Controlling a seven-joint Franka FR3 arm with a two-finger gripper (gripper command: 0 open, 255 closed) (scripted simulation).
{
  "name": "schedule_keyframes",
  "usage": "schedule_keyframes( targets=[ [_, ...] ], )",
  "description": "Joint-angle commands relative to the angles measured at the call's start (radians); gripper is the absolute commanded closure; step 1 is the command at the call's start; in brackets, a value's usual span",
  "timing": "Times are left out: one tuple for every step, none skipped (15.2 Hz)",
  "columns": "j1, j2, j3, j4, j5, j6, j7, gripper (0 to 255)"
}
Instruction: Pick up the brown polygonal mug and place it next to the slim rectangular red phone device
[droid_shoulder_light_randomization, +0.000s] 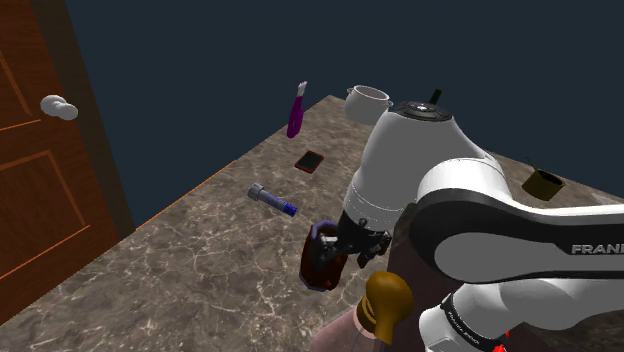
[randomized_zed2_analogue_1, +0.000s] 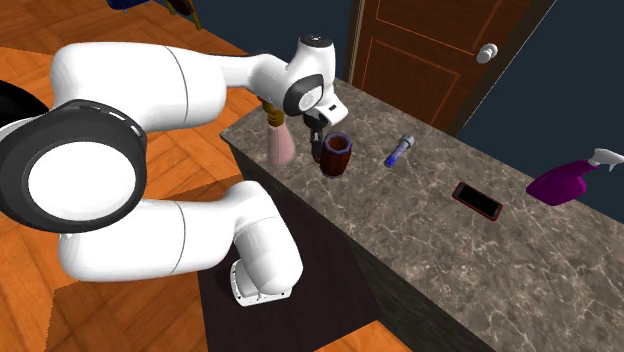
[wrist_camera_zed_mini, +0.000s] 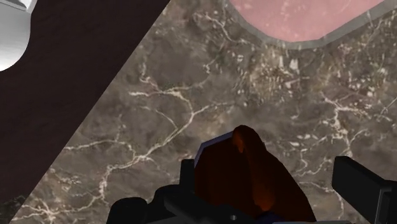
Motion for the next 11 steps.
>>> schedule_keyframes(
  targets=[
    [0.000,0.016,0.018,-0.015,0.010,0.033,0.005,0],
    [-0.001,0.026,0.026,-0.023,0.014,0.050,0.005,0],
    [-0.003,0.037,0.033,-0.030,0.018,0.068,0.005,0],
    [-0.004,0.047,0.042,-0.037,0.022,0.086,0.004,0],
    [-0.006,0.054,0.046,-0.041,0.024,0.097,0.004,0],
    [-0.005,0.054,0.046,-0.041,0.024,0.096,0.004,0],
    [-0.005,0.054,0.046,-0.041,0.024,0.097,0.004,0],
    [-0.006,0.054,0.046,-0.041,0.024,0.097,0.004,0],
    [-0.006,0.054,0.046,-0.041,0.024,0.097,0.004,0],
    [-0.006,0.054,0.046,-0.041,0.024,0.097,0.004,0],
    [-0.006,0.054,0.046,-0.041,0.024,0.097,0.004,0]
  ],
)
